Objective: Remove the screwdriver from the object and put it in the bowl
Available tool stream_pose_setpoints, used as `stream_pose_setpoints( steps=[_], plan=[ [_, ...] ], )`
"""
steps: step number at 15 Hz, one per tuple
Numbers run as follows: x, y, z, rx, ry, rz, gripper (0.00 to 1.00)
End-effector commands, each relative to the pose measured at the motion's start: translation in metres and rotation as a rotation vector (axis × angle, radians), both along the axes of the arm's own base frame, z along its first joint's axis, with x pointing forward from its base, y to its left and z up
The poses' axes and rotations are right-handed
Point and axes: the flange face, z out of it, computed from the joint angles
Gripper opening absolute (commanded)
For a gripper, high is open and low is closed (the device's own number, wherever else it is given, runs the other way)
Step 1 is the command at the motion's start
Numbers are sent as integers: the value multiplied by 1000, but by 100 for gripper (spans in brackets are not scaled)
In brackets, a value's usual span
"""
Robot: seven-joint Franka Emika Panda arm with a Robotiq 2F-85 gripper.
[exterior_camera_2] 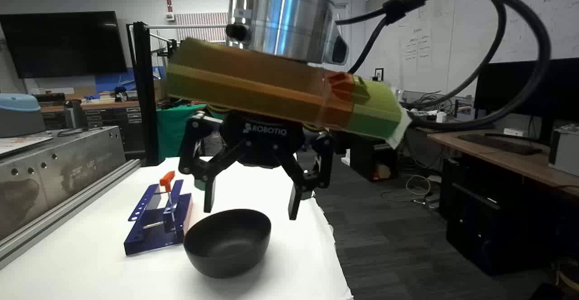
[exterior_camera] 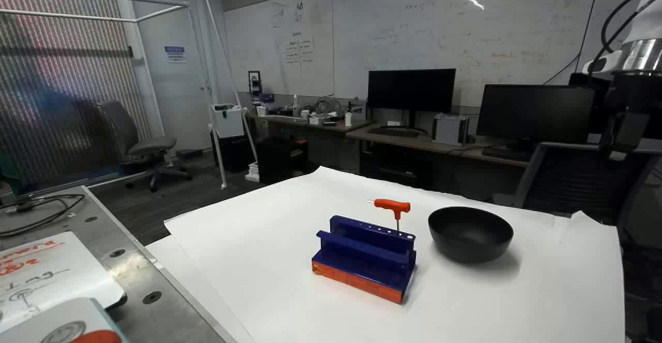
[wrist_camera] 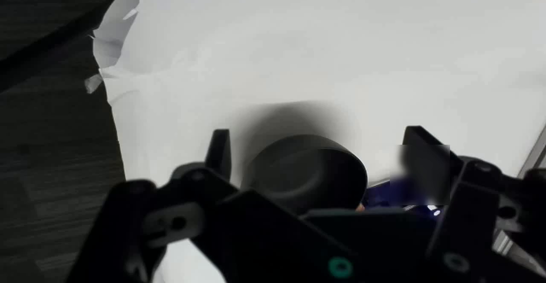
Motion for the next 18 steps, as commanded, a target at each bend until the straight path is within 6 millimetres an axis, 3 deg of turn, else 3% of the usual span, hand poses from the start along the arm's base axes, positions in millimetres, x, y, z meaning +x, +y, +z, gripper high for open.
stream_pose_setpoints(
  steps=[1,6,8,11,14,18],
  plan=[
    [0,0,0,0,0,0,100],
    [0,0,1,0,-1,0,100],
    [19,16,14,-30,-17,4,100],
    [54,70,38,-139,-81,46,100],
    [103,143,50,-213,-160,136,100],
    [158,219,31,-240,-225,236,100]
  ],
)
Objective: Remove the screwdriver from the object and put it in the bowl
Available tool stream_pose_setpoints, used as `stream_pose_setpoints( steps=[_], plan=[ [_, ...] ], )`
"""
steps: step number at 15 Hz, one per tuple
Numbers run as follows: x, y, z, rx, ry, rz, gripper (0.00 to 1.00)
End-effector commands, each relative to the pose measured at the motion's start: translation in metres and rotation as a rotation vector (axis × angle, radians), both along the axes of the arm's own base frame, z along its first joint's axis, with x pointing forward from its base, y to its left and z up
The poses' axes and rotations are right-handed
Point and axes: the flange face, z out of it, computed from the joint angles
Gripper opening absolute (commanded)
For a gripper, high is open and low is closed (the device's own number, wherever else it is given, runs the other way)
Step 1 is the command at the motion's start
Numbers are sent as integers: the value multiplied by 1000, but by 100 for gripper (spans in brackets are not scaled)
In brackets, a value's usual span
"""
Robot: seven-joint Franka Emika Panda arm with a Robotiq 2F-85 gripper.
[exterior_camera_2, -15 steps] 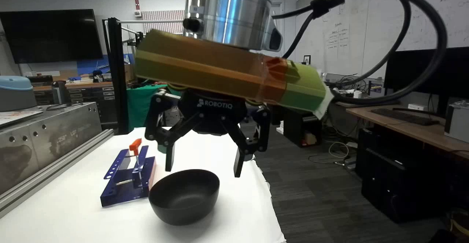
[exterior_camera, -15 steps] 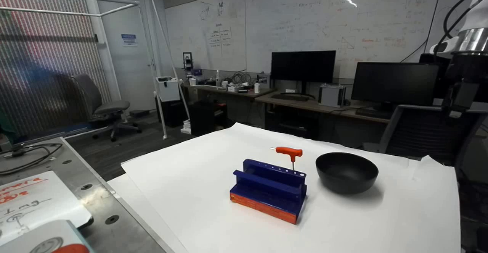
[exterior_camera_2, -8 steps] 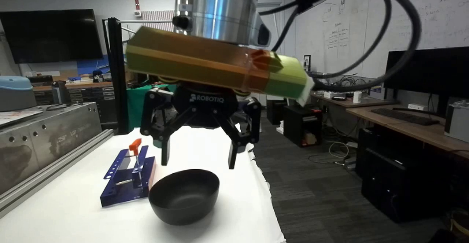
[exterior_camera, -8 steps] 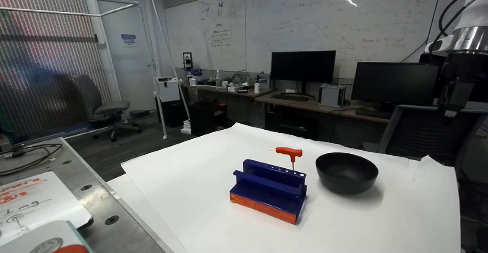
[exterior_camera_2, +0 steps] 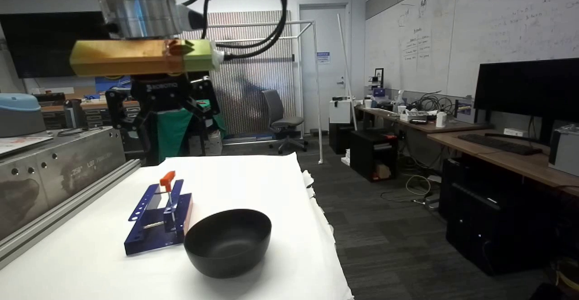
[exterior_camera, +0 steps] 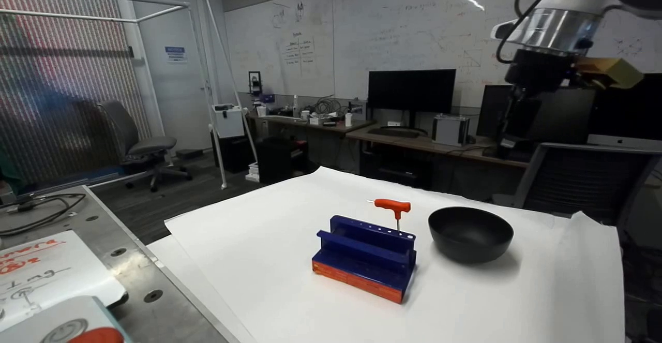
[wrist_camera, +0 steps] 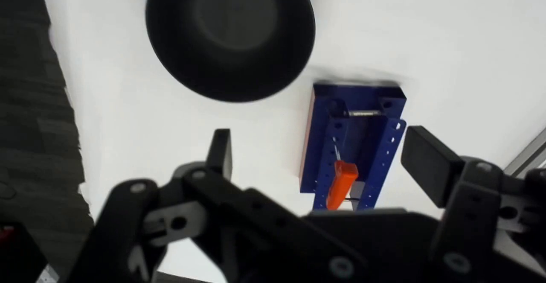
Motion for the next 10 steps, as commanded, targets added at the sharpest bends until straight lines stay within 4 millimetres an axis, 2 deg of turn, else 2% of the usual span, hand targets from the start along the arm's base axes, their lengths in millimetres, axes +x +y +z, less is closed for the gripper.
stream_pose_setpoints(
  steps=[1,4,10],
  plan=[
    [54,49,-23,-25,-24,59,100],
    [84,82,-57,-106,-27,53,100],
    [123,116,-102,-189,52,28,100]
  ],
)
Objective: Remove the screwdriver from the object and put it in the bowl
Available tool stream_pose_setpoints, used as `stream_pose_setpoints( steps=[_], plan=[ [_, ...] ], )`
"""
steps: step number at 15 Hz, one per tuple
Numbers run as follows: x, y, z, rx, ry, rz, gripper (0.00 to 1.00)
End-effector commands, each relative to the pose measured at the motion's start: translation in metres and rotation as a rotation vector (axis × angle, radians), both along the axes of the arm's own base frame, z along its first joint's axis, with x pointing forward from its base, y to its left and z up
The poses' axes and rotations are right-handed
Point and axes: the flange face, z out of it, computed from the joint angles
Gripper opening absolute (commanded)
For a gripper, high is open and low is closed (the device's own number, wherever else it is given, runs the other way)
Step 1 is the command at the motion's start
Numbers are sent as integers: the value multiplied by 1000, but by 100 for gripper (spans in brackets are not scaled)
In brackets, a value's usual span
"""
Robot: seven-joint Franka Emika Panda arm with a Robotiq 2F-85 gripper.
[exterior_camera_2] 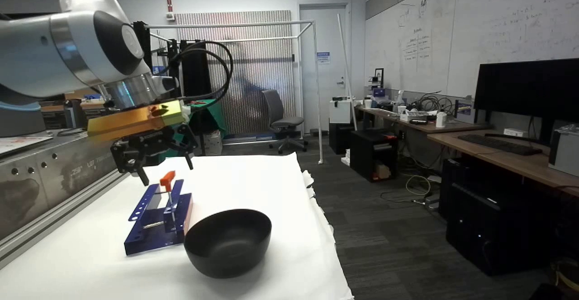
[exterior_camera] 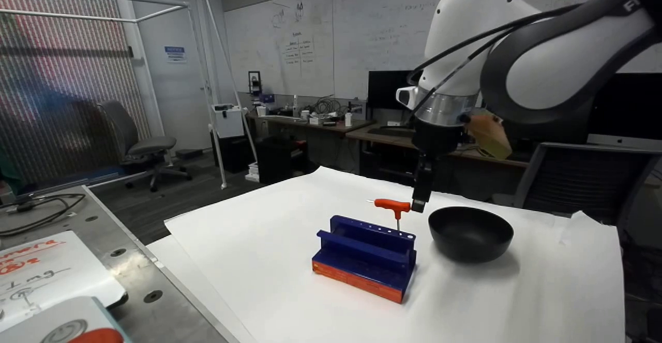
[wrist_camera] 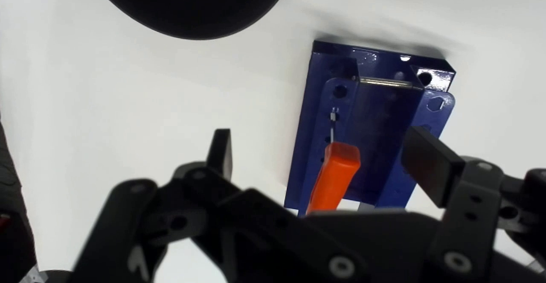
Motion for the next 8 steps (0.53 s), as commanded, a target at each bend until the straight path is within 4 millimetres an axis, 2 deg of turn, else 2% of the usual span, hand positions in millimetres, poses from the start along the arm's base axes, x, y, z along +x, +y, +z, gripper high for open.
stream_pose_setpoints(
  steps=[1,3,4,5,8],
  plan=[
    [30,16,-12,-32,30,-32,100],
    [40,24,-19,-39,45,-50,100],
    [44,27,-23,-43,54,-54,75],
    [47,31,-26,-47,58,-56,74],
    [53,37,-27,-62,66,-64,49]
  ],
)
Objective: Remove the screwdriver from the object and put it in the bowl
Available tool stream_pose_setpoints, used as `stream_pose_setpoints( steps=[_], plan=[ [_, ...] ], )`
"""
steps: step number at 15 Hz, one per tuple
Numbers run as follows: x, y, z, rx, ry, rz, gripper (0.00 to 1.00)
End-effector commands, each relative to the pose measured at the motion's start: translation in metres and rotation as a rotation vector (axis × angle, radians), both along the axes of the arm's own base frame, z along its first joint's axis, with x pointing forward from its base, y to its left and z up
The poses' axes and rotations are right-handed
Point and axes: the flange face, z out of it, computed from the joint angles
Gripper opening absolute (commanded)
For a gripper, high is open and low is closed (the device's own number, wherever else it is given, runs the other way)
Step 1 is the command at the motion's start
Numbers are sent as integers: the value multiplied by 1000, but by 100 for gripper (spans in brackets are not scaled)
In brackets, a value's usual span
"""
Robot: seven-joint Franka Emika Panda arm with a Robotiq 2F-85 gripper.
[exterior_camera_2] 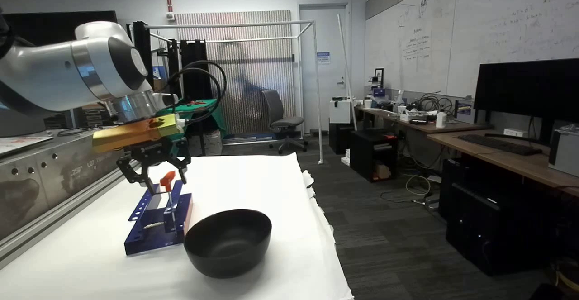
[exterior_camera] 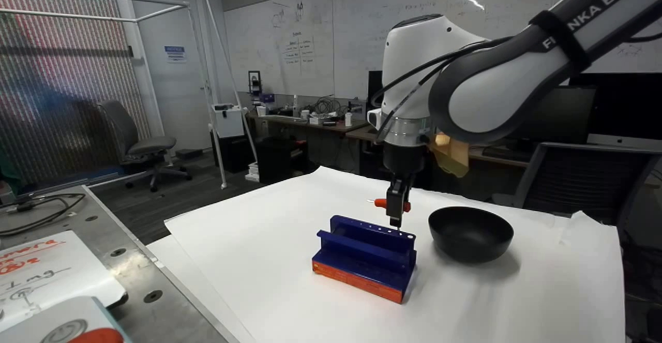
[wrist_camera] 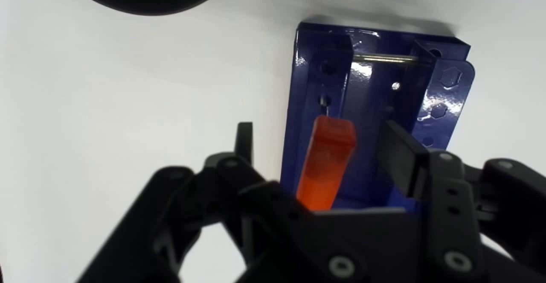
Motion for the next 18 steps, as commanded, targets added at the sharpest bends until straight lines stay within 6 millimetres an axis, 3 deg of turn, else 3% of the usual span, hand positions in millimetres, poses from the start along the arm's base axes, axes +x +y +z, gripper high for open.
stream_pose_setpoints(
  steps=[1,6,7,11,15,18],
  plan=[
    [14,9,7,-43,-4,-18,42],
    [14,5,20,-114,-6,-48,7],
    [13,5,25,-118,-11,-54,6],
    [-18,-2,84,-134,-60,-82,10],
    [-44,-23,140,-214,-73,-163,11],
    [-52,-48,140,-344,-66,-252,11]
  ],
)
